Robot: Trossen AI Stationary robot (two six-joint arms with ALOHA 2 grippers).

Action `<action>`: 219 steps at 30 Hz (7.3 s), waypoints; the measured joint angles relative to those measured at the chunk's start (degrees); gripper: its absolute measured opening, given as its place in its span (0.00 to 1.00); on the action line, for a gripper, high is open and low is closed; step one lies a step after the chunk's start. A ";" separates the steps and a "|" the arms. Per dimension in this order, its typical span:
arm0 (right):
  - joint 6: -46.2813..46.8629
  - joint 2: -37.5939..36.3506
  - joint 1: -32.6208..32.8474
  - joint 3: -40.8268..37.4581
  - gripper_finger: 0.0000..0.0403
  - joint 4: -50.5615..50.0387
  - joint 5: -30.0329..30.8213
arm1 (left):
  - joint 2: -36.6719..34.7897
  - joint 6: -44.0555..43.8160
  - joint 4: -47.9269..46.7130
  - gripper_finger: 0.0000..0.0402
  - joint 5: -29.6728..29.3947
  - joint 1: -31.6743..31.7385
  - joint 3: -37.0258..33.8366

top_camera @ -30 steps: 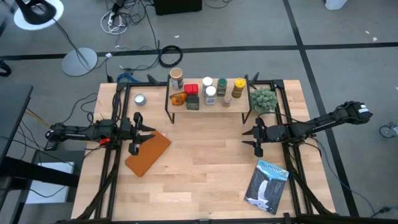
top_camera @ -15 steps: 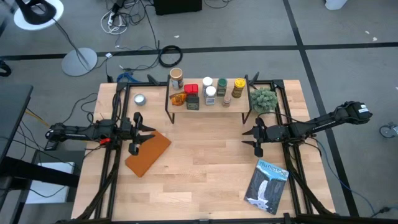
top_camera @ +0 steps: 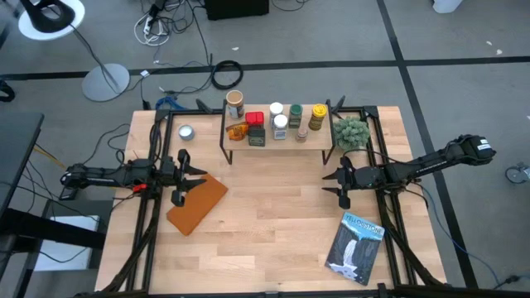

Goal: Shelf spices
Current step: Return to Home Position

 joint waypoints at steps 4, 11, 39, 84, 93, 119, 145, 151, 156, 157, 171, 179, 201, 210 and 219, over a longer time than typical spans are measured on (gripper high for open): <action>-0.01 0.00 -0.02 0.00 0.44 0.00 0.01 | 0.00 0.02 0.00 0.32 0.00 0.00 0.00; -0.01 0.00 -0.01 0.00 0.44 0.00 -0.01 | -0.02 0.00 0.00 0.32 0.00 0.00 0.00; -0.01 0.01 -0.01 0.00 0.44 0.00 0.01 | -0.02 0.02 0.00 0.32 0.00 0.00 -0.02; 0.00 0.01 -0.02 0.00 0.45 0.00 -0.01 | -0.01 0.01 0.00 0.32 0.01 0.00 0.00; 0.00 -0.01 -0.01 0.00 0.45 0.00 -0.01 | 0.00 0.01 0.00 0.32 0.00 0.02 0.00; -0.01 -0.01 -0.02 0.00 0.45 0.01 0.00 | 0.00 0.01 0.00 0.32 0.00 0.01 -0.02; -0.01 0.01 -0.02 0.00 0.44 0.01 -0.01 | 0.00 0.01 0.00 0.32 0.00 0.01 -0.01; 0.00 0.00 -0.01 0.00 0.45 0.00 0.00 | 0.00 0.00 0.00 0.32 0.02 0.00 0.00; 0.00 0.00 -0.01 0.01 0.44 0.00 -0.01 | -0.01 0.01 0.00 0.32 0.00 0.00 -0.01; -0.01 0.00 -0.02 0.00 0.44 0.00 0.00 | -0.01 0.00 0.00 0.32 0.01 0.00 -0.02; 0.01 0.01 -0.02 0.00 0.44 0.00 -0.01 | -0.01 0.01 0.00 0.32 0.01 0.01 0.00; -0.01 0.01 -0.02 0.00 0.45 0.00 -0.01 | 0.00 0.02 0.00 0.32 0.02 0.00 0.00; -0.01 0.01 0.00 0.00 0.44 0.00 -0.01 | 0.00 0.00 0.00 0.32 0.00 0.00 0.00; 0.00 -0.01 0.00 0.00 0.45 0.01 0.00 | -0.01 0.02 0.00 0.32 0.01 0.01 -0.01; -0.01 0.00 -0.01 0.01 0.44 0.00 0.00 | -0.01 0.01 0.00 0.32 0.00 0.01 -0.01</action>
